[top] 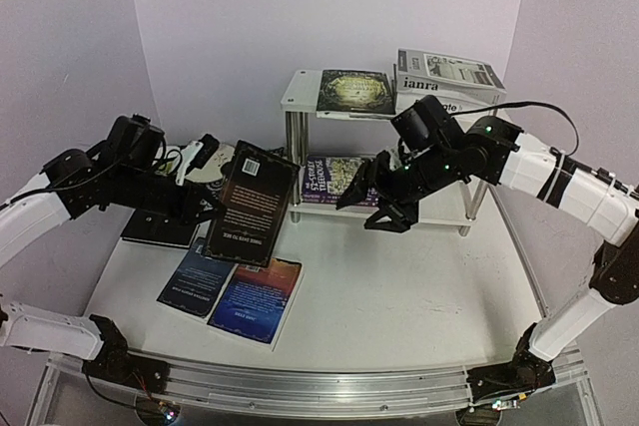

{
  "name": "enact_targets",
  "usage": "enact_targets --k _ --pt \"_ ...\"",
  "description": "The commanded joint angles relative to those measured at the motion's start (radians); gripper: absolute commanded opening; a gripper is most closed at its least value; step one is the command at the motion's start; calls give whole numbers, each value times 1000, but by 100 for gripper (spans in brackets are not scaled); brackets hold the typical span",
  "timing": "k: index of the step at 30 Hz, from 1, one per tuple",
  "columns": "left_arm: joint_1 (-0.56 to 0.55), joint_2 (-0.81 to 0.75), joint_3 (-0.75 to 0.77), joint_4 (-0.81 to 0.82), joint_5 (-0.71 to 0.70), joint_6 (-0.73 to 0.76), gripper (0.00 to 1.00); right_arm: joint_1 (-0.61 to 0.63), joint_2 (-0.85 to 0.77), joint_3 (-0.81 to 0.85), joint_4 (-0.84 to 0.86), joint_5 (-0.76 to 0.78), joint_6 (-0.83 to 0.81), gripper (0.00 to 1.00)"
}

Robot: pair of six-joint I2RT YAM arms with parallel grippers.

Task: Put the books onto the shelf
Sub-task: Pass from the left arm to the right

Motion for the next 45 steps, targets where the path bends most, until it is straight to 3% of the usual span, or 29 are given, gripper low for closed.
enact_targets --k 1,8,16,23,30,37,45 --pt "-17 -153 -104 81 -133 106 0 10 41 114 -37 -20 252 71" --pt "-23 -387 -265 208 -139 357 0 68 122 182 3 91 556 79" --pt "-23 -448 -310 218 -164 547 0 186 217 268 76 303 804 81" --pt "-23 -476 -341 216 -153 610 0 258 267 298 231 457 861 79" --pt "-23 -492 -365 217 -125 586 0 276 333 384 270 474 872 80" --pt "-23 -492 -372 224 -111 613 0 292 393 449 269 462 894 57" --pt "-23 -463 -353 237 -111 664 0 306 400 453 193 428 922 51"
